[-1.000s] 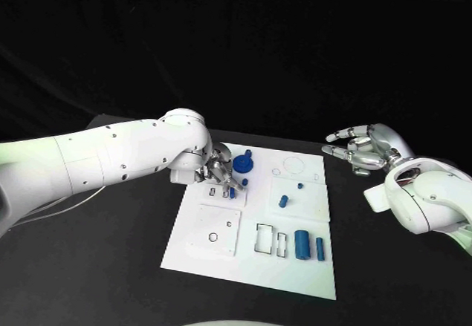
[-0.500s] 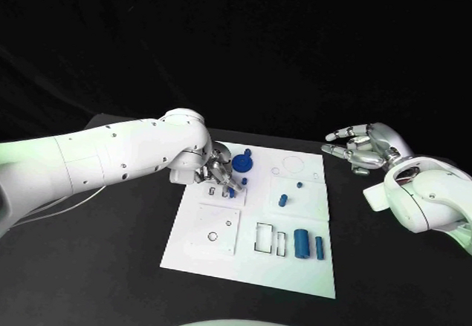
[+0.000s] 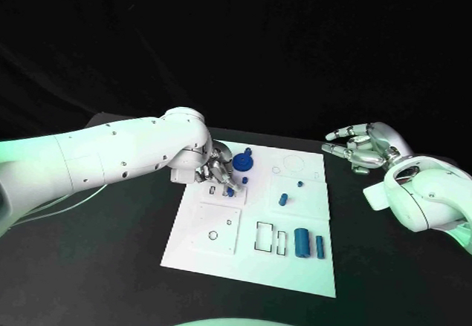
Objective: Assemble the parts on the task board
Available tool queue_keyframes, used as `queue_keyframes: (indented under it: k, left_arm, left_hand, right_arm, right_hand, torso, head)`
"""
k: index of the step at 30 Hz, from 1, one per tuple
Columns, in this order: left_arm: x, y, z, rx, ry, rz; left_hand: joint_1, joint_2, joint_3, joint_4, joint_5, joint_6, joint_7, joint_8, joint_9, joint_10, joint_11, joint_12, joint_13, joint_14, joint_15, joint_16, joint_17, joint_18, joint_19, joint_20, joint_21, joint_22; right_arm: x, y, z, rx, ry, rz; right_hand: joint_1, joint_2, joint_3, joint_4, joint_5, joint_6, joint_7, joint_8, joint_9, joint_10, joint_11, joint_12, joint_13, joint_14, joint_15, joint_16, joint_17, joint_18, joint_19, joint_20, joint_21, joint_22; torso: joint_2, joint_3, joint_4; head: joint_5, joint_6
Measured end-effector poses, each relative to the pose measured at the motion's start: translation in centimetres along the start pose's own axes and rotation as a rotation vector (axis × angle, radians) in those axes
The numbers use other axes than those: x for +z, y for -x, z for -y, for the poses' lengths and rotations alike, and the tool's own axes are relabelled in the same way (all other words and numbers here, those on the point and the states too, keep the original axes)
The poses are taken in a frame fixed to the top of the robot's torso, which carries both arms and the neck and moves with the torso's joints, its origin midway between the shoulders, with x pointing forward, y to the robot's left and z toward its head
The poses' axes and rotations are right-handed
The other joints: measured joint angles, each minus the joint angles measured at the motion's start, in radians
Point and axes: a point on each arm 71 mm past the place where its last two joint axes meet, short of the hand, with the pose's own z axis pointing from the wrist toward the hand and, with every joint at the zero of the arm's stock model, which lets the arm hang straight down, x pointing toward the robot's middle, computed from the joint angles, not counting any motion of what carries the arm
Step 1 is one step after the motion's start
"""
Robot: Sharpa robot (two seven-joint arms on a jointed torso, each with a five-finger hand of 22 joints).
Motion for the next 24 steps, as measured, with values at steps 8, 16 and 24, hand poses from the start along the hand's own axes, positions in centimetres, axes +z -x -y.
queue_keyframes:
  k: [8, 16, 24]
  left_arm:
    - [0.0, -0.1, -0.2, -0.019, -0.005, -0.010]
    - [-0.3, -0.1, -0.5, -0.040, -0.013, -0.015]
    - [-0.9, -0.2, -1.1, -0.063, -0.023, -0.005]
  left_hand:
    - [0.034, -0.127, 0.338, 0.050, -0.007, -0.016, 0.007, 0.006, 0.001, -0.003, 0.001, -0.005, -0.010, 0.000, 0.000, 0.000, 0.000, 0.000, -0.001, -0.001, 0.004, 0.004]
    - [-0.028, -0.183, 0.458, 0.045, -0.001, -0.018, 0.008, 0.033, 0.054, 0.000, 0.004, -0.005, -0.016, 0.000, 0.000, 0.000, 0.000, 0.000, -0.001, -0.001, 0.004, 0.005]
    - [-0.049, -0.183, 0.460, 0.044, -0.001, -0.018, 0.009, 0.034, 0.069, 0.004, 0.008, -0.005, -0.016, 0.000, 0.000, 0.000, 0.000, 0.000, -0.001, -0.001, 0.004, 0.007]
  right_arm:
    - [0.0, 0.0, 0.1, 0.000, -0.001, 0.000]
    - [0.0, 0.0, 0.1, 0.000, -0.003, 0.000]
    - [0.0, 0.1, 0.2, -0.001, -0.005, 0.002]
  right_hand:
    - [0.000, 0.000, 0.000, 0.000, 0.000, 0.000, 0.000, 0.000, 0.000, 0.000, 0.000, 0.000, 0.000, 0.000, 0.000, 0.000, 0.000, 0.000, 0.000, 0.000, 0.000, 0.000]
    - [0.000, 0.000, 0.000, 0.000, 0.000, 0.000, 0.000, 0.000, 0.000, 0.000, 0.000, 0.000, 0.000, 0.000, 0.000, 0.000, 0.000, 0.000, 0.000, 0.000, 0.000, 0.000]
    - [0.000, 0.000, 0.000, 0.000, 0.000, 0.000, 0.000, 0.000, 0.000, 0.000, 0.000, 0.000, 0.000, 0.000, 0.000, 0.000, 0.000, 0.000, 0.000, 0.000, 0.000, 0.000]
  torso:
    - [0.000, 0.0007, -0.0002]
    - [0.000, 0.0007, -0.0003]
    - [-0.001, 0.0011, 0.0008]
  head:
    - [0.000, -0.002]
    - [0.000, -0.001]
    - [0.000, 0.000]
